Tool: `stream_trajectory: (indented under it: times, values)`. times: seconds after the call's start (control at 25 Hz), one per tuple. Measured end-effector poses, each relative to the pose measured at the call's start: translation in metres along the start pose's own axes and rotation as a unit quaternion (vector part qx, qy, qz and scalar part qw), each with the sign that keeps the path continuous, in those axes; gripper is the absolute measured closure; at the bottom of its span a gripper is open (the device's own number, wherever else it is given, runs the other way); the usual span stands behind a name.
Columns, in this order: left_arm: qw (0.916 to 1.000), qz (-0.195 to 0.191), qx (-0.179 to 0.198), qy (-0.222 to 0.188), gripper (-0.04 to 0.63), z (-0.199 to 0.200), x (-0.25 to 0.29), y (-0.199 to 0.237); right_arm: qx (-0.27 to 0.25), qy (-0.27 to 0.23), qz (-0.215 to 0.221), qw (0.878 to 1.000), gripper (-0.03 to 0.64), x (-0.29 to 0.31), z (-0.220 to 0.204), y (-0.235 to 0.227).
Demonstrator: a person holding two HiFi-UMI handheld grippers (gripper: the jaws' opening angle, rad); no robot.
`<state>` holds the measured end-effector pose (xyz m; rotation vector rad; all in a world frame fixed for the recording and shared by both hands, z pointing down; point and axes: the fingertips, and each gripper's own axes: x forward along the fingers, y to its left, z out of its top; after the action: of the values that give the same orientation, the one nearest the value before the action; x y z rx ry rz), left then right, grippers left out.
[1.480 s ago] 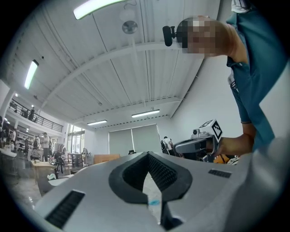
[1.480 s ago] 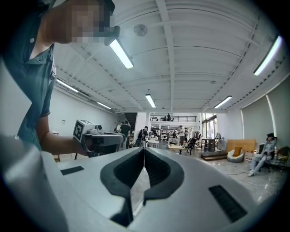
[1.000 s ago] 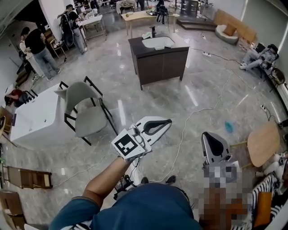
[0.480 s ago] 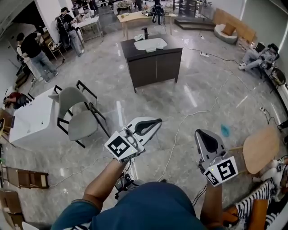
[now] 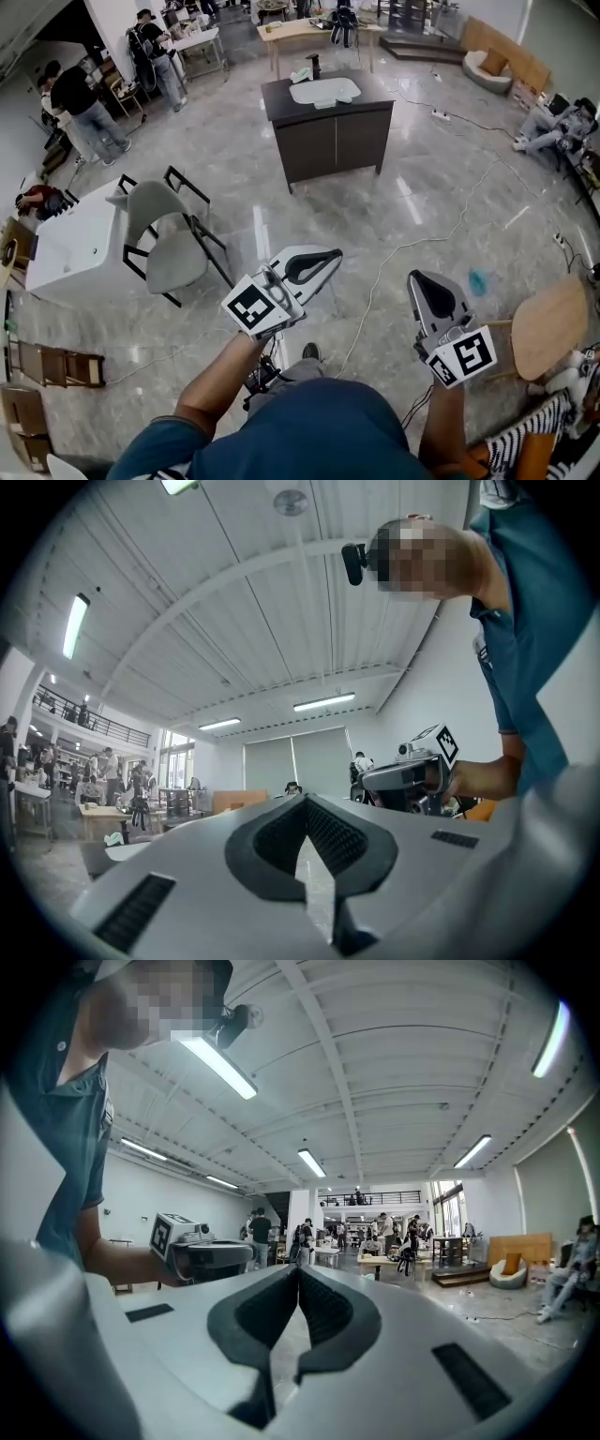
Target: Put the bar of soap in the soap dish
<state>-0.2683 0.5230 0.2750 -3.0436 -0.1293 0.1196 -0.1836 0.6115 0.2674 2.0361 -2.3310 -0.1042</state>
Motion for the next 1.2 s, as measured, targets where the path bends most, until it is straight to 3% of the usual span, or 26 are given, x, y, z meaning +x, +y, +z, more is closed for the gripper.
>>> stream_trajectory:
  times: [0.72,1.2]
  values:
    - [0.9984,-0.054,-0.013,-0.011,0.594,-0.021,0.042,0.120,-0.004,0.018,-0.047,0.999,0.603,0.110,-0.005,-0.058]
    - [0.9997,-0.020,-0.010,0.010,0.594,-0.035,0.113,0.156,0.008,0.009,-0.014,1.000,0.603,0.132,-0.017,-0.146]
